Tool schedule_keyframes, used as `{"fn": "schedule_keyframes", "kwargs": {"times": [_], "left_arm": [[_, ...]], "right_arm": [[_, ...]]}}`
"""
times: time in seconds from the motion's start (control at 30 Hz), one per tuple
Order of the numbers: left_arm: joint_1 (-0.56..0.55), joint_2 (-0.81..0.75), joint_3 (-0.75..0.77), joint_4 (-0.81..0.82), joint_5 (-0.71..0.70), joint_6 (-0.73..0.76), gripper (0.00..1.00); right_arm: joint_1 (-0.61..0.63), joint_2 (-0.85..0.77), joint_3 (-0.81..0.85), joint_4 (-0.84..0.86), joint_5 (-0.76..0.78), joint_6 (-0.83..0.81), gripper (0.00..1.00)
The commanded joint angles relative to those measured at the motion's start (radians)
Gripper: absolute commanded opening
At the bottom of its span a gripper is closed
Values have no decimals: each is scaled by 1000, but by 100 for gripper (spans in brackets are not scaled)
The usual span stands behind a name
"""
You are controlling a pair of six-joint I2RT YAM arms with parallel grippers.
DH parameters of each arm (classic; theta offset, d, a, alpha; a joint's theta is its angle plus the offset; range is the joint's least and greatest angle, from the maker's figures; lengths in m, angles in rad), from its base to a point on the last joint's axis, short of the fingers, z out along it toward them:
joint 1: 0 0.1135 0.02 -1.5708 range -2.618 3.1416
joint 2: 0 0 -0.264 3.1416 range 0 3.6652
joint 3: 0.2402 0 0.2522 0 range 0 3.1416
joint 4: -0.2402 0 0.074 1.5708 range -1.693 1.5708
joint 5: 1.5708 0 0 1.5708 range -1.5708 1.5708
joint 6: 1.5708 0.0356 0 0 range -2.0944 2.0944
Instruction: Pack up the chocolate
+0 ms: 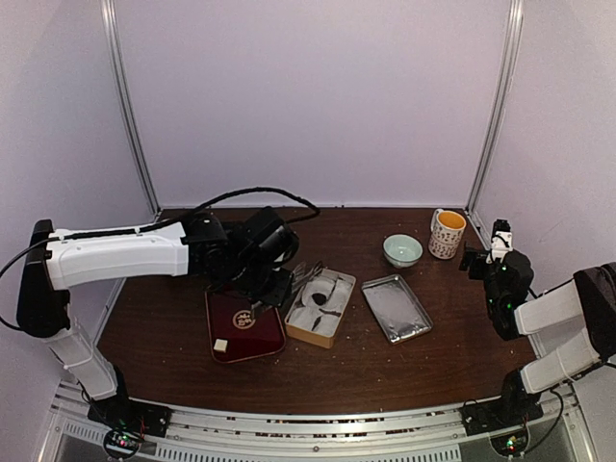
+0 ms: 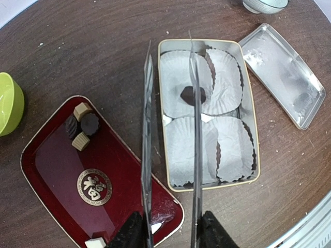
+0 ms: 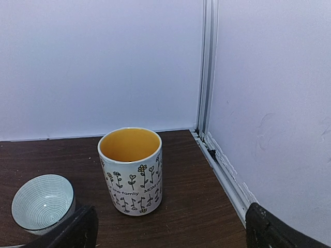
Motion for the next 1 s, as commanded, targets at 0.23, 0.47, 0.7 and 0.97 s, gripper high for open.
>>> {"fn": "schedule_keyframes", "kwargs": {"times": [0.23,0.47,0.7,0.97], "left_arm": [[5,-127,-11,-8,-40,-12,35],[6,-315,-183,-10,-51,-46,36],[7,-467,-347,-24,-4,-90,36],[6,-563,-457,-52,-38,-163,36]], "right_arm": [[-7,2,11,1,9,10,100],[-8,1,12,-1,7,10,100],[-7,1,13,-1,7,9,100],[-7,2,13,0,7,9,100]]}}
